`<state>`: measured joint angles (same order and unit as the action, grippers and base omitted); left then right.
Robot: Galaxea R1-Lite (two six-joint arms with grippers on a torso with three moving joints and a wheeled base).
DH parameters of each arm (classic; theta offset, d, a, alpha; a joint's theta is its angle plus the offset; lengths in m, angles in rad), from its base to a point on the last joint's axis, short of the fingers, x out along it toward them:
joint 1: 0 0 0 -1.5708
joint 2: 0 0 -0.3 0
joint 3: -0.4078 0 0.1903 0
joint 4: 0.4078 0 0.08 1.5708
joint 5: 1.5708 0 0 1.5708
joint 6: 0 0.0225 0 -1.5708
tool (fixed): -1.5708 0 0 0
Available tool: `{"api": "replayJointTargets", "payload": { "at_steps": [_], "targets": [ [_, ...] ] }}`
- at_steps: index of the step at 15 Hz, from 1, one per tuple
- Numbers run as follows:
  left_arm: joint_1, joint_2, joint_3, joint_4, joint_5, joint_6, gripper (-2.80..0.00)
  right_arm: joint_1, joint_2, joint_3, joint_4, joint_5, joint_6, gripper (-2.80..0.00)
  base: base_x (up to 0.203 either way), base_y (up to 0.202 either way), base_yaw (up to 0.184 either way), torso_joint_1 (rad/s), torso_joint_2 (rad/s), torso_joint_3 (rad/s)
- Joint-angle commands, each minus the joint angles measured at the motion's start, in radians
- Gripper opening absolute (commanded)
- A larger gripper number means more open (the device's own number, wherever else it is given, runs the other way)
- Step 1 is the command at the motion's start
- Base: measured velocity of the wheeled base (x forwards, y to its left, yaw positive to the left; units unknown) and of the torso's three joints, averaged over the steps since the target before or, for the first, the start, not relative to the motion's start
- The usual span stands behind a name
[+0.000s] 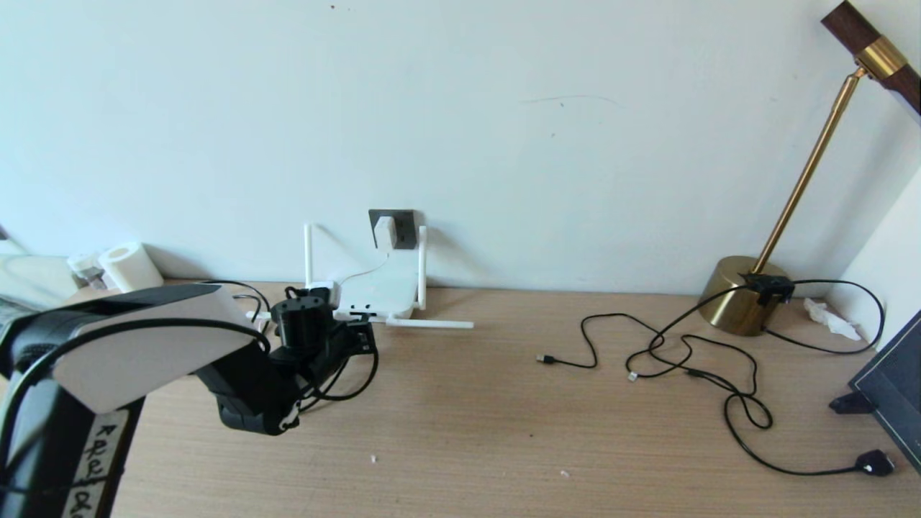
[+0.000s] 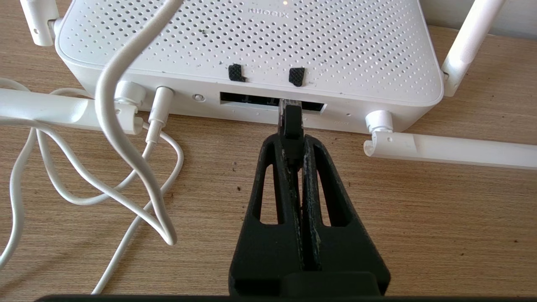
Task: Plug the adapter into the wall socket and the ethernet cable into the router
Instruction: Align cable and router interface
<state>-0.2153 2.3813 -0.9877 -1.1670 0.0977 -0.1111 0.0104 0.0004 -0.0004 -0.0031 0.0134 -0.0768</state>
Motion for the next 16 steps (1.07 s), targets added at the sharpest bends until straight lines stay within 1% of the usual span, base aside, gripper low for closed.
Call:
{"api": "replayJointTargets", "payload": {
  "at_steps": [1, 16],
  "targets": [
    [-0.001, 0.002, -0.008, -0.008, 0.001, 0.005, -2.8, 0.0, 0.0, 0.0, 0.0, 0.0, 0.0, -2.8, 0.0, 0.0, 0.0, 0.0, 0.0, 0.0],
    [-0.001, 0.013, -0.008, 0.003, 0.001, 0.007, -2.8, 0.0, 0.0, -0.001, 0.0, 0.001, -0.001, -2.8, 0.0, 0.0, 0.0, 0.0, 0.0, 0.0]
  ]
}}
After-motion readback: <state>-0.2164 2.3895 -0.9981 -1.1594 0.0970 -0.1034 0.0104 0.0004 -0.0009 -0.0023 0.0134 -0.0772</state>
